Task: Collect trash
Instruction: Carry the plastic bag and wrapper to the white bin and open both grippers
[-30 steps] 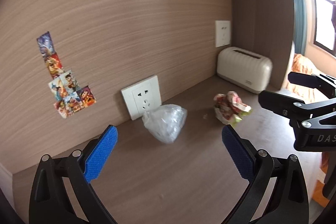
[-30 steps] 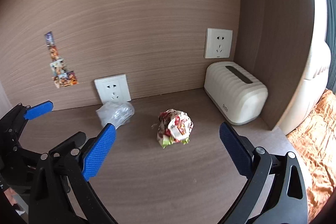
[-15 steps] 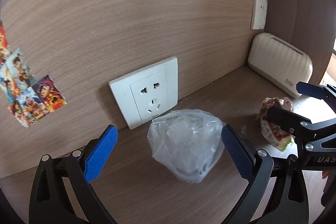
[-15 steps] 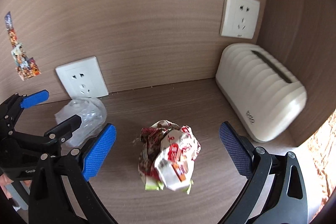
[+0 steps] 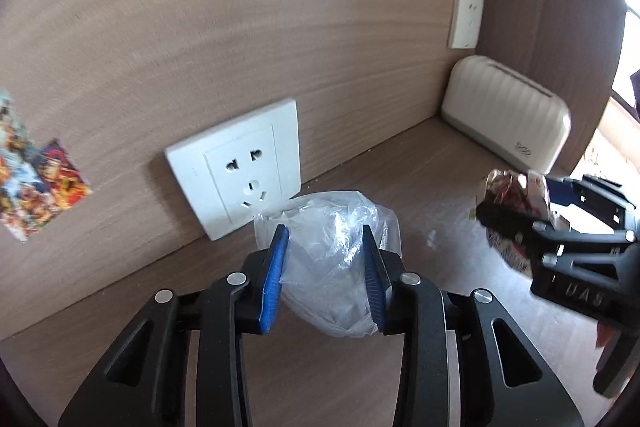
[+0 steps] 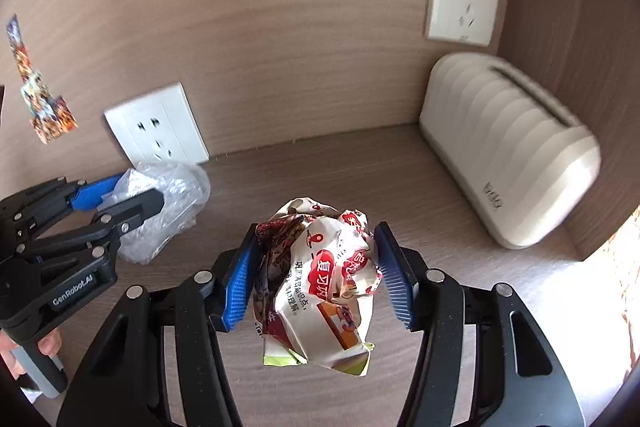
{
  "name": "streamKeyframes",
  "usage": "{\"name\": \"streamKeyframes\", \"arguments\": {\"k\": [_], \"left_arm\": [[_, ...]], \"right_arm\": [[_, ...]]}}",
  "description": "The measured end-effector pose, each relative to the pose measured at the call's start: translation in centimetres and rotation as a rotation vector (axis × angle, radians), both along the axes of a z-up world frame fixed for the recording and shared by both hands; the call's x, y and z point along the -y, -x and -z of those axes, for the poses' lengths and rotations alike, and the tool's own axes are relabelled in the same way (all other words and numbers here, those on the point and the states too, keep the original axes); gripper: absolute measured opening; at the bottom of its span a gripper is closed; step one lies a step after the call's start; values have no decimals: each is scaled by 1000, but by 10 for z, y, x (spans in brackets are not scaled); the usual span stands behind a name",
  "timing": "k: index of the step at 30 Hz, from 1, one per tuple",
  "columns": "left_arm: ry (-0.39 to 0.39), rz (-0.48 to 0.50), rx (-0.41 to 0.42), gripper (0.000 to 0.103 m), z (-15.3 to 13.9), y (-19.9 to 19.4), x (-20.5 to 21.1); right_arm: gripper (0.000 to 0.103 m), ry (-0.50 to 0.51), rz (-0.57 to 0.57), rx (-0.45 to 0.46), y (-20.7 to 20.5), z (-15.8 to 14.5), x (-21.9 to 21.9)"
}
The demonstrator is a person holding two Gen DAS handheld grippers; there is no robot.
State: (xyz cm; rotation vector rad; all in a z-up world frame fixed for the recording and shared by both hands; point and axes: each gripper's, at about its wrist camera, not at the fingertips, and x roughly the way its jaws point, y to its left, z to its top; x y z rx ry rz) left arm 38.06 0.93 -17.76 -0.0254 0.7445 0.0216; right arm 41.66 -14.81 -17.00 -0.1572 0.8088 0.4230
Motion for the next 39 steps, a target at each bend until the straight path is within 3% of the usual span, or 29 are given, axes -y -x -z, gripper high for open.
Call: {"name": "streamKeyframes", "arguments": {"k": [5, 10, 22, 31, 39], "left_arm": [[3, 4, 37, 35, -25, 30, 8], [-13, 8, 77, 35, -52, 85, 23], [-26, 94, 120, 35, -82, 210, 78], [1, 230, 96, 35, -77, 258, 156], [11, 392, 39, 35, -47, 283, 255]], "right_arm": [[58, -23, 6, 64, 25, -29, 8], [58, -39, 1, 111, 61, -54, 12], [58, -40, 39, 138, 203, -83, 53], [58, -21, 160, 116, 268, -80, 130], [58, -23, 313, 43, 313, -56, 237]]}}
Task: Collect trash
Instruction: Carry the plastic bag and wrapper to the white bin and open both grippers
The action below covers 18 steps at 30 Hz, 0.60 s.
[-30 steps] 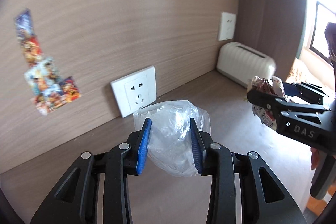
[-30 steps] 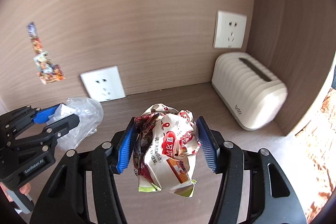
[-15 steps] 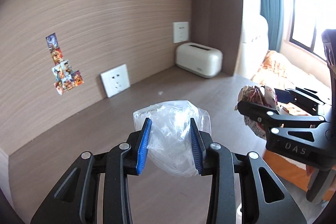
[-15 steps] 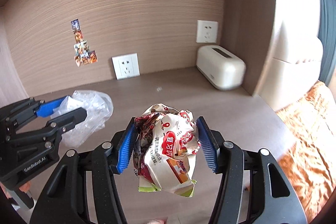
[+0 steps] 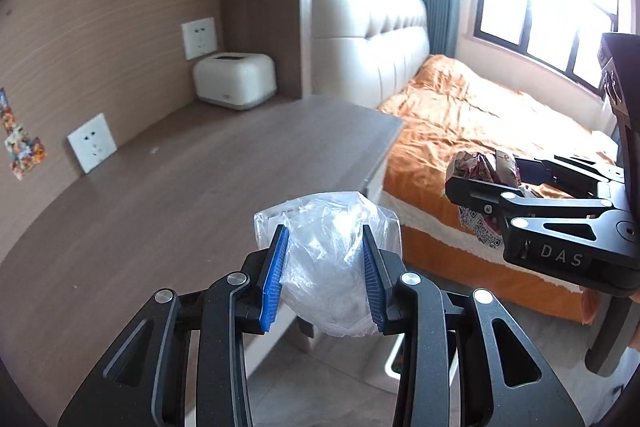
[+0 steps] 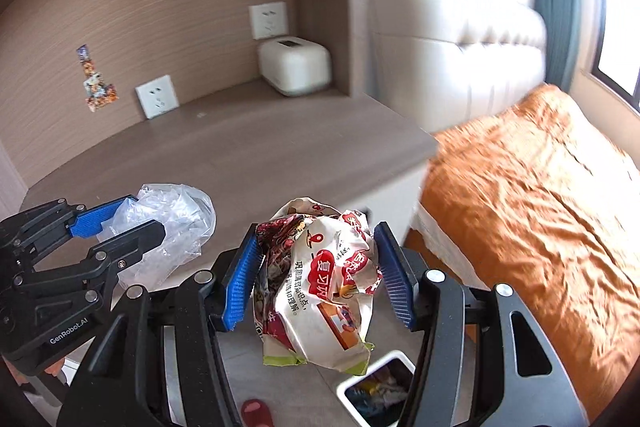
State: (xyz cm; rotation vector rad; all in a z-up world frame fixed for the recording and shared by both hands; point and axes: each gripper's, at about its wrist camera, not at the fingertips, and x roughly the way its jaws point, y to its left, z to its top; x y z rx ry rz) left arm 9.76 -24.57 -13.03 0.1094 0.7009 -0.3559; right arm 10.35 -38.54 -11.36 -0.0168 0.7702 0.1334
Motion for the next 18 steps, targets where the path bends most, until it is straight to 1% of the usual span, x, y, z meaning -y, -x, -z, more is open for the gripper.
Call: {"name": "streamKeyframes", "arguments": {"k": [2, 4, 8, 10, 13, 18], "left_arm": [[10, 42, -32, 35, 14, 8, 29], [4, 75, -52, 35, 28, 16, 55], [18, 138, -107, 35, 66, 33, 100], [5, 180, -138, 35, 95, 39, 123], [-34, 233, -173, 35, 138, 50, 154], [-65, 285, -242, 35, 212, 54, 183]], "right_arm": [[58, -5, 23, -28, 12, 8, 29], [58, -5, 35, -53, 25, 19, 54], [58, 22, 64, -123, 48, 54, 95], [58, 25, 84, -150, 56, 72, 110], [58, 4, 115, -204, 66, 103, 133], [58, -18, 118, -259, 70, 162, 154]]}}
